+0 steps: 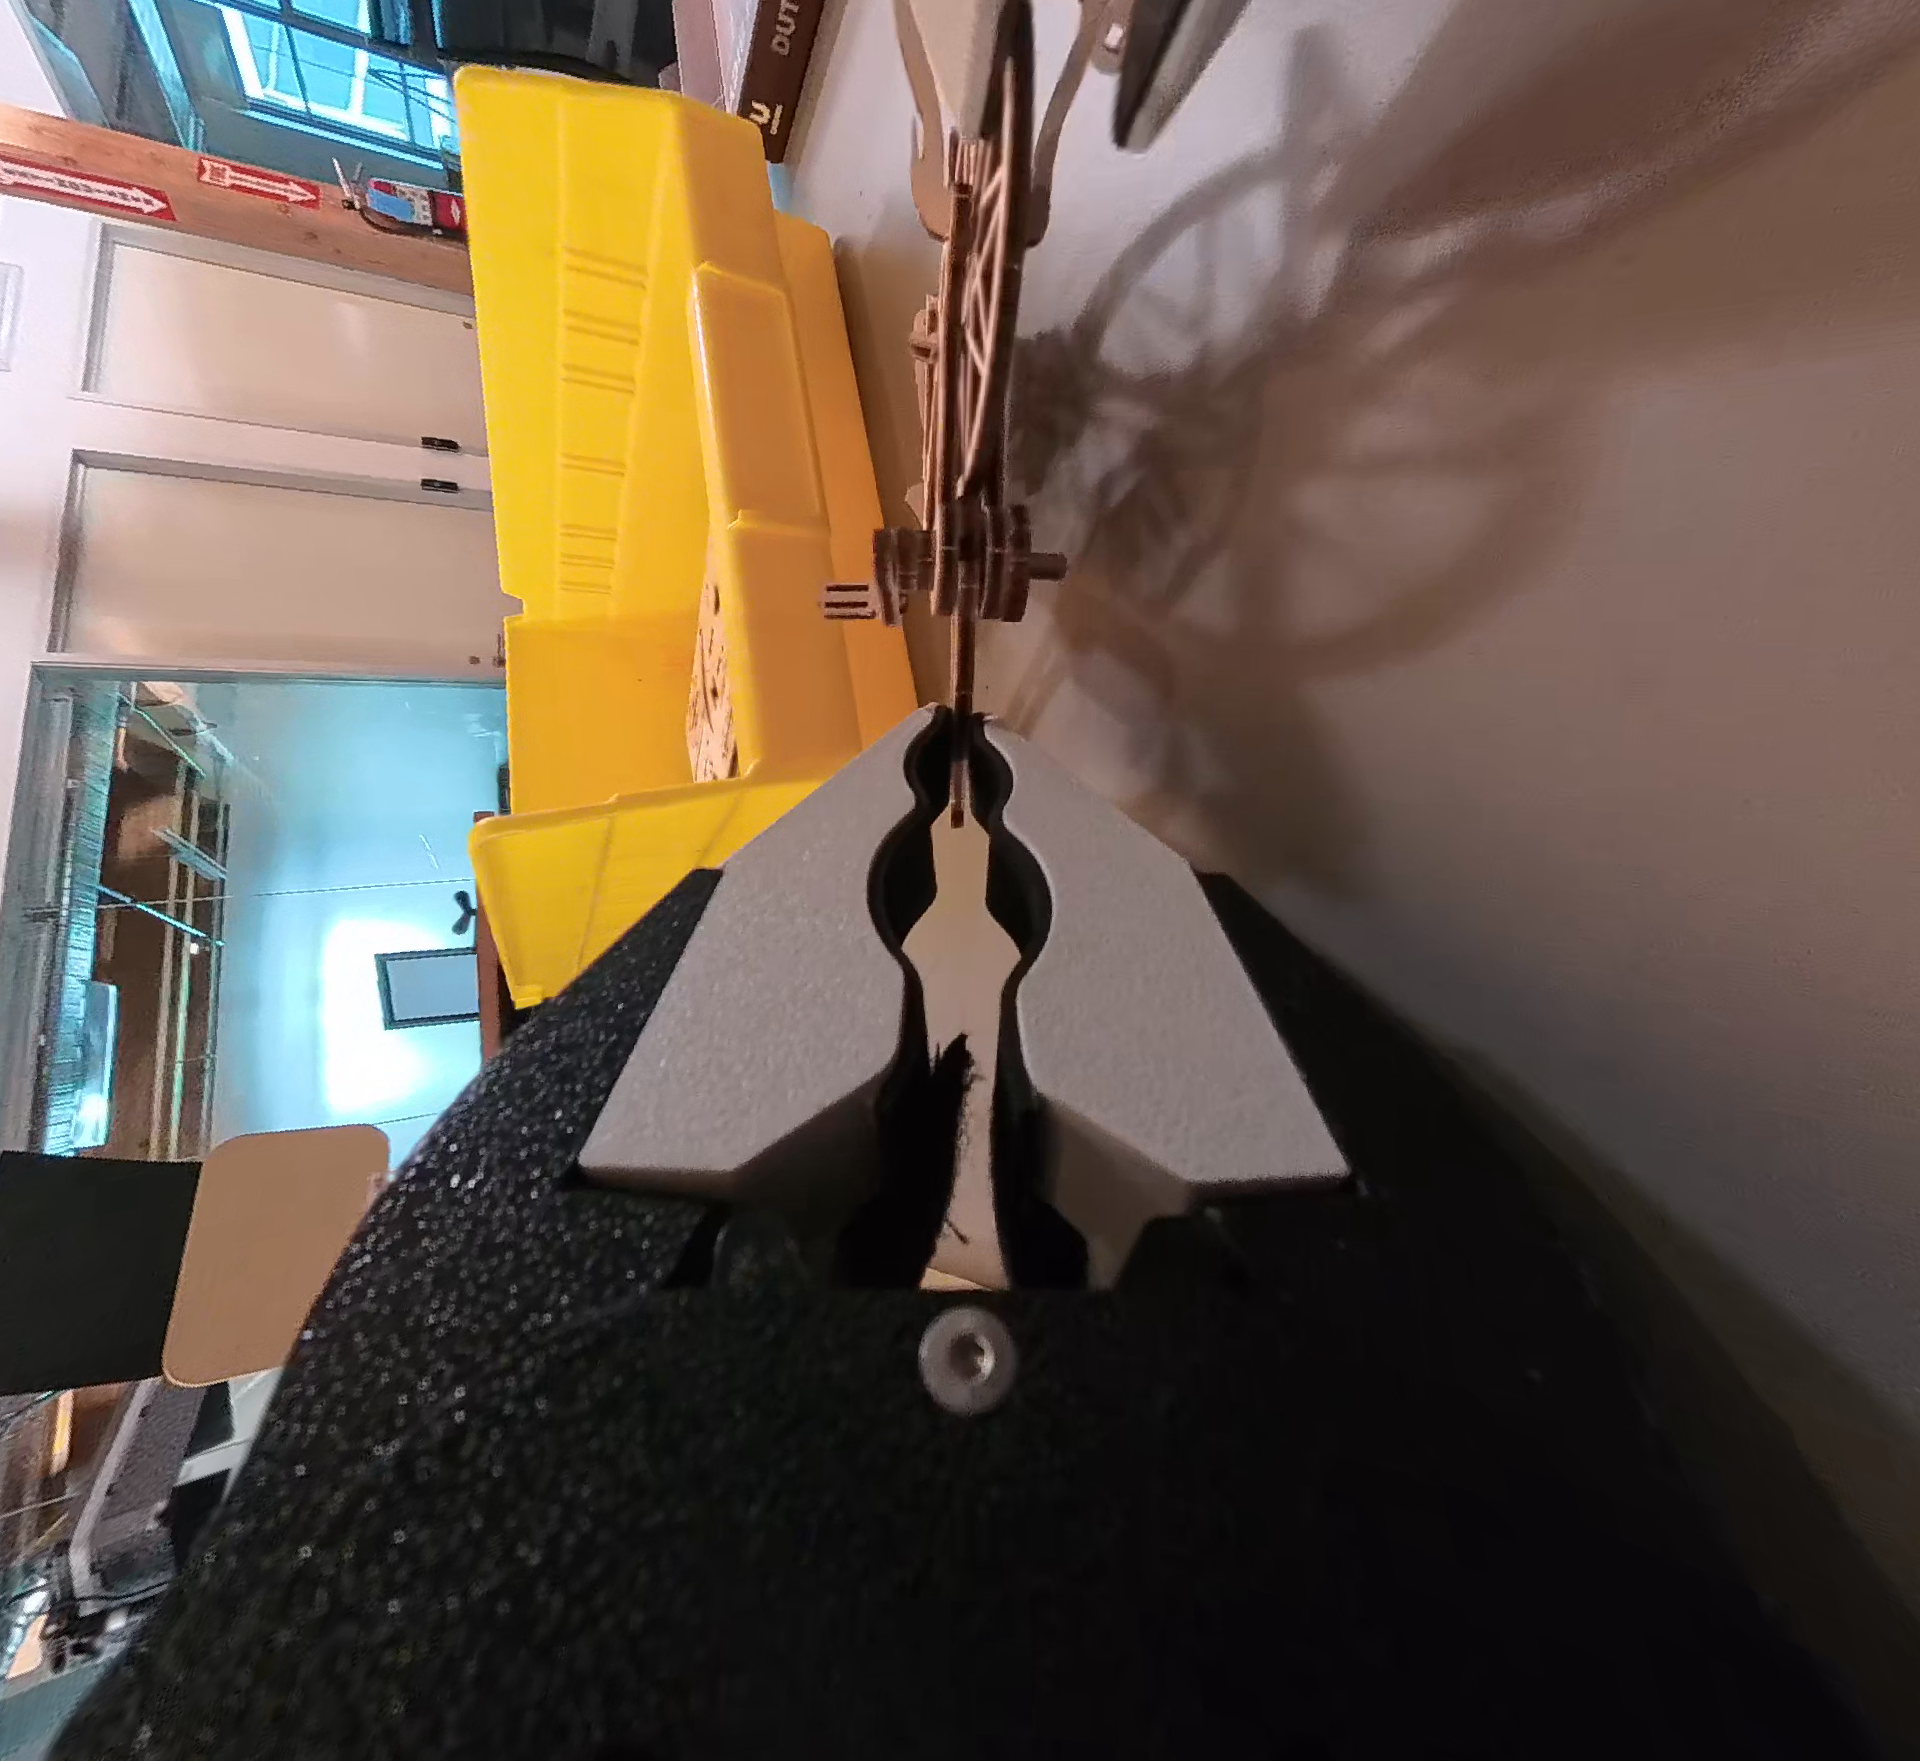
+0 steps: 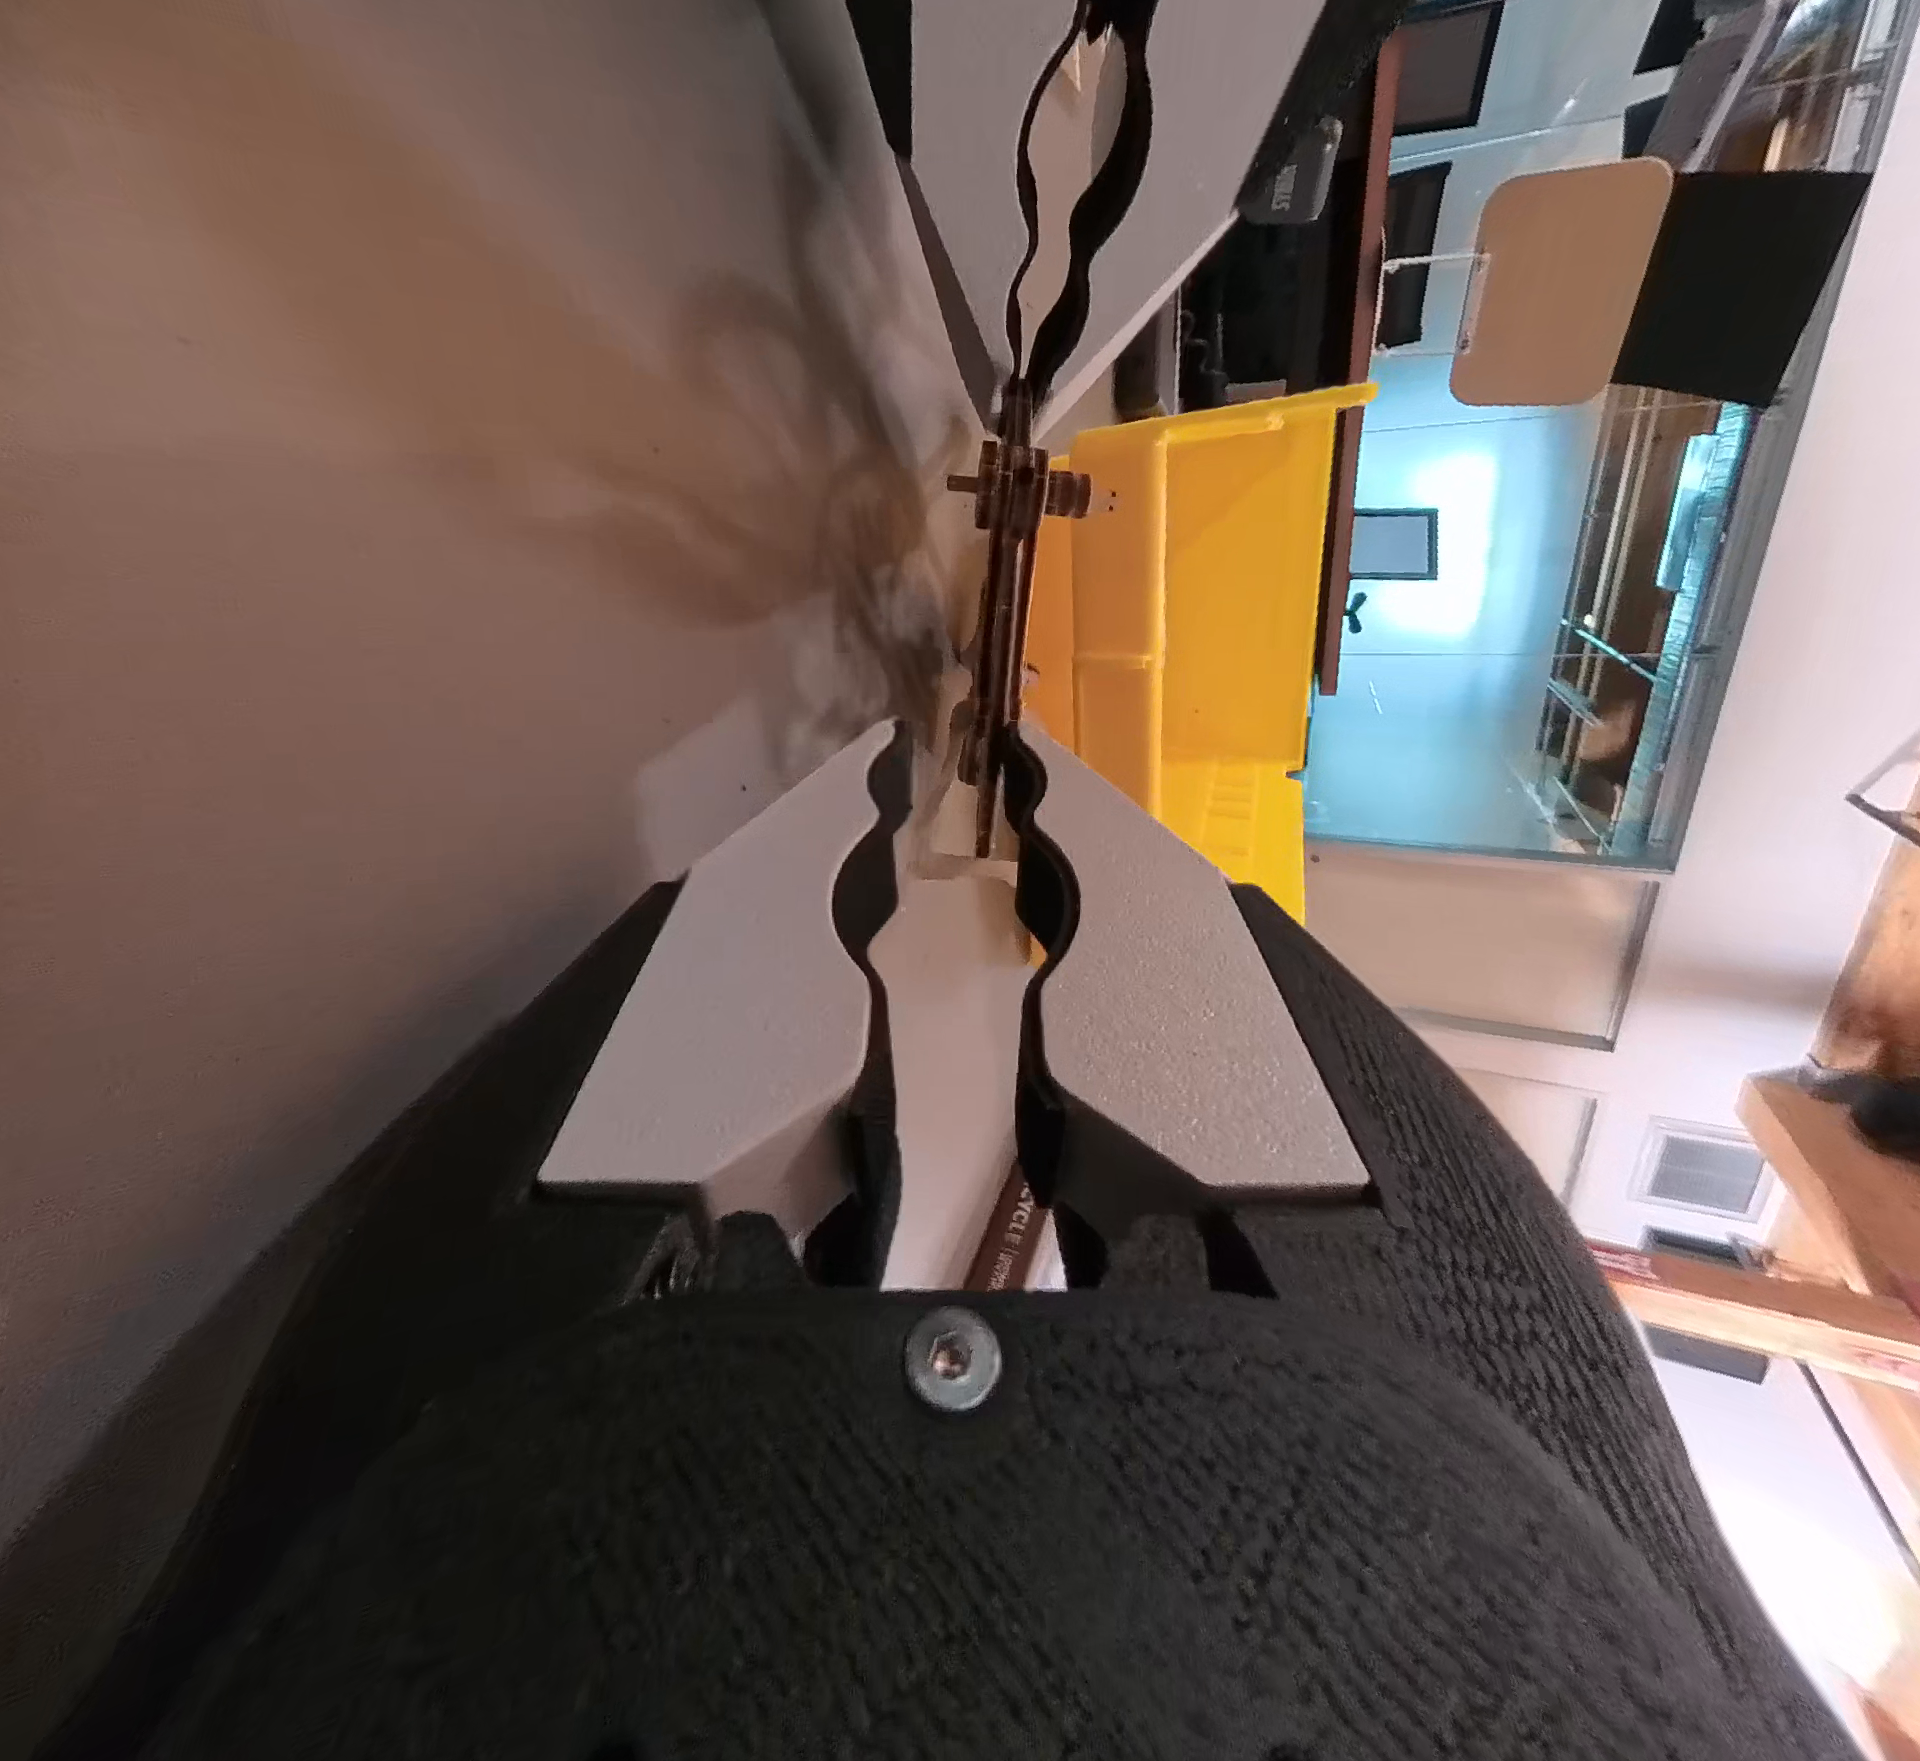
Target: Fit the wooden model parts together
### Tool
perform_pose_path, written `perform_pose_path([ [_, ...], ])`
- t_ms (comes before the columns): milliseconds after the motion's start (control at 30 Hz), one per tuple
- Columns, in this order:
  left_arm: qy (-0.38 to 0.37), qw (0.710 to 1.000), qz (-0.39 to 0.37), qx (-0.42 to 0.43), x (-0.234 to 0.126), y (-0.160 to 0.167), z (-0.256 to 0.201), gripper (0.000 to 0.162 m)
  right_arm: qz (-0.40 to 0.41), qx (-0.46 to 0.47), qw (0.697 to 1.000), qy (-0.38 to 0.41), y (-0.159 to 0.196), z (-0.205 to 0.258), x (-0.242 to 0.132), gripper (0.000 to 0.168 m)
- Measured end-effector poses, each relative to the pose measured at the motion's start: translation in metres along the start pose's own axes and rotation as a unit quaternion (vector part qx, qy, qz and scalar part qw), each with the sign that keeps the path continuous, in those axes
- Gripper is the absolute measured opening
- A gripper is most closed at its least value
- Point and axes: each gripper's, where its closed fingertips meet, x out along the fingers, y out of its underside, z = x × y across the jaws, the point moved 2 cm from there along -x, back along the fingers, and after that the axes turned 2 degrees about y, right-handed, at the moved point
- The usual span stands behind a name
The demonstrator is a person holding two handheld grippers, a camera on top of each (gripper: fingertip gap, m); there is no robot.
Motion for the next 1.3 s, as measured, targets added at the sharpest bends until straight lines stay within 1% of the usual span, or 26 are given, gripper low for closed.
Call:
perform_pose_path([
  [67, -0.002, 1.0, 0.0, 0.007, 0.0, 0.0, 0.0, 0.0, -0.001, -0.011, 1.0, 0.011, -0.001, -0.002, -0.001, 0.002],
  [333, -0.003, 1.0, -0.01, 0.03, 0.0, -0.004, -0.003, 0.0, 0.019, -0.016, 1.0, 0.016, 0.004, -0.002, 0.004, 0.001],
  [433, -0.003, 1.0, -0.008, 0.03, 0.0, -0.003, -0.003, 0.0, 0.029, -0.017, 0.999, 0.007, 0.007, 0.001, 0.007, 0.002],
  [500, -0.003, 1.0, -0.006, 0.027, 0.001, -0.002, -0.002, 0.0, 0.036, -0.016, 0.999, -0.002, 0.009, 0.003, 0.009, 0.008],
  [600, -0.003, 1.0, -0.001, 0.02, 0.002, 0.0, -0.002, 0.0, 0.026, -0.015, 1.0, -0.009, 0.006, 0.005, 0.007, 0.019],
  [767, -0.003, 1.0, 0.002, 0.018, 0.002, 0.001, -0.001, 0.0, -0.002, -0.022, 1.0, 0.006, -0.003, 0.002, 0.001, 0.022],
  [833, -0.003, 1.0, 0.002, 0.019, 0.003, 0.001, -0.001, 0.0, -0.017, -0.033, 0.999, 0.019, -0.009, 0.0, -0.002, 0.02],
  [1000, -0.004, 1.0, 0.002, 0.026, 0.003, 0.0, -0.002, 0.0, -0.021, -0.046, 0.998, 0.023, -0.011, 0.001, -0.003, 0.002],
  [1300, -0.005, 0.999, -0.004, 0.045, 0.004, -0.002, -0.005, 0.0, -0.019, -0.052, 0.998, 0.023, -0.013, 0.002, 0.0, 0.001],
])
